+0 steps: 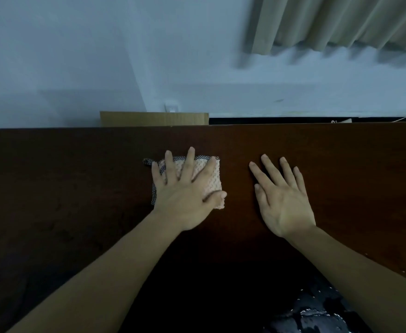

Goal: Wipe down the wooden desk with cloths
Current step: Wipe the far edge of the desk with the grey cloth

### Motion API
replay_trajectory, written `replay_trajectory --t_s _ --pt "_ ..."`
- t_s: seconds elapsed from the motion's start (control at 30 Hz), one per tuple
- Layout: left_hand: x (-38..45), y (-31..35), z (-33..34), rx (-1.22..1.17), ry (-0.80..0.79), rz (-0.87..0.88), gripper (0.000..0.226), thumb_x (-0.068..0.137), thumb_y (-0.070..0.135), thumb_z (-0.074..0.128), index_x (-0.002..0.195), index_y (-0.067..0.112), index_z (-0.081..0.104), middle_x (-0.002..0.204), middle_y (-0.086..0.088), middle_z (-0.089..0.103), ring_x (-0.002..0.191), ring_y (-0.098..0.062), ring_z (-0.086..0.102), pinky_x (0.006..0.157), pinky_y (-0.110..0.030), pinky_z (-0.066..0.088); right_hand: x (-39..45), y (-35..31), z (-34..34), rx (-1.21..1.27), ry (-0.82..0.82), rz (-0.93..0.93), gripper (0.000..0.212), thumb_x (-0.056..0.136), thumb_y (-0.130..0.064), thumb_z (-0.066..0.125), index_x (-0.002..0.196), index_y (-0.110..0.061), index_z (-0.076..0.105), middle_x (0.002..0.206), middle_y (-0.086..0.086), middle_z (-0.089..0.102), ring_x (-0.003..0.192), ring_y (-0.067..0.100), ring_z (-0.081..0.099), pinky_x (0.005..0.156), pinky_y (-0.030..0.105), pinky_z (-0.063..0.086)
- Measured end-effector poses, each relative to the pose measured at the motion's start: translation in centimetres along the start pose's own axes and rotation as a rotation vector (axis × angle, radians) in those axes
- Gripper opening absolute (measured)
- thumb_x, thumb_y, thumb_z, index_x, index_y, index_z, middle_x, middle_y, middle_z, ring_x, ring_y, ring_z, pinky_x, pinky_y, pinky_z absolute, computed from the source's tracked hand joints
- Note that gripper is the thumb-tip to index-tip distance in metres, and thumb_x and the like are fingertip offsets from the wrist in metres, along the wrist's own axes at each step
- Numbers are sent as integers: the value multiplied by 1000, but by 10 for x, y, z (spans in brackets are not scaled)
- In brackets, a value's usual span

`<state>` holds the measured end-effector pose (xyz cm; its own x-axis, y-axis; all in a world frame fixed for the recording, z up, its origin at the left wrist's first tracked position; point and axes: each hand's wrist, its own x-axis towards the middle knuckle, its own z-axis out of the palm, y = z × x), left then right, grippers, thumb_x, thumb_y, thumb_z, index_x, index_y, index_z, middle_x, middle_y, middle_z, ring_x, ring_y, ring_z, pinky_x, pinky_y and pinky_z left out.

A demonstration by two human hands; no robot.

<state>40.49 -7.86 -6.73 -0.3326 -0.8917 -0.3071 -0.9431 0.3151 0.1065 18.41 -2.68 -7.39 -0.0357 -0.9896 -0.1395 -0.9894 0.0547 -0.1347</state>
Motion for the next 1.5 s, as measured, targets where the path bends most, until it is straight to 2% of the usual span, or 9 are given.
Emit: replay_trajectory --t_s 0.17,0.33,0.53,0.67,0.87,0.97,1.1,1.33,1.5 --pt "41 -3 -23 -9 -117 -46 84 88 85 19 153 51 -22 163 -1 -34 146 -46 -30 112 -71 -16 1 2 2 -4 0 -12 64 99 -50 1 161 -39 15 170 -7 6 157 29 -4 126 49 -3" --pt "55 -2 -15 33 66 -10 84 92 81 15 160 39 -13 166 -9 -27 151 -37 -26 118 -65 -14 1 3 2 -8 3 -19 61 101 -47 5 161 -38 14 170 -5 5 156 30 -4 126 50 -3" --pt "8 7 2 47 73 19 87 83 84 1 157 42 -15 162 0 -37 150 -46 -22 118 -69 -8 1 1 1 -15 -20 -34 62 101 -45 4 161 -36 12 171 -3 4 156 34 -3 125 53 -2" --pt "-47 19 19 1 11 17 84 87 86 9 154 45 -23 157 6 -44 146 -43 -32 117 -67 -16 2 -1 -1 -16 -31 -32 57 106 -43 13 162 -35 10 171 -1 2 156 35 -5 124 54 -2" --pt "-47 18 21 14 9 -3 82 85 88 5 153 50 -20 163 11 -32 149 -37 -31 118 -65 -15 1 1 -4 -30 -54 -23 58 105 -43 11 162 -35 5 171 -1 -2 155 36 -8 125 55 -3" --pt "-15 15 10 14 45 -75 88 77 90 -7 154 50 -18 166 8 -25 151 -40 -24 118 -67 -11 1 2 -5 -25 -61 -34 57 106 -43 13 162 -35 3 171 -1 -5 155 35 -11 124 55 -4" --pt "-3 18 12 30 73 -147 83 82 86 -6 155 47 -19 167 5 -24 152 -42 -20 118 -67 -9 1 0 -4 -11 -48 -47 57 107 -42 14 162 -35 4 171 -2 -5 155 35 -12 124 54 -6" --pt "-68 17 24 21 -9 82 75 94 82 11 150 51 -28 160 13 -38 149 -33 -32 118 -60 -19 1 -2 -5 -6 -56 -36 58 106 -43 11 162 -35 4 171 -2 -4 155 34 -10 125 54 -3" --pt "-45 -3 16 20 1 66 75 90 83 5 151 53 -24 163 12 -31 151 -33 -28 119 -61 -16 1 -1 -5 -16 -57 -24 58 105 -43 9 162 -36 6 171 -1 -1 156 34 -7 125 54 -2"
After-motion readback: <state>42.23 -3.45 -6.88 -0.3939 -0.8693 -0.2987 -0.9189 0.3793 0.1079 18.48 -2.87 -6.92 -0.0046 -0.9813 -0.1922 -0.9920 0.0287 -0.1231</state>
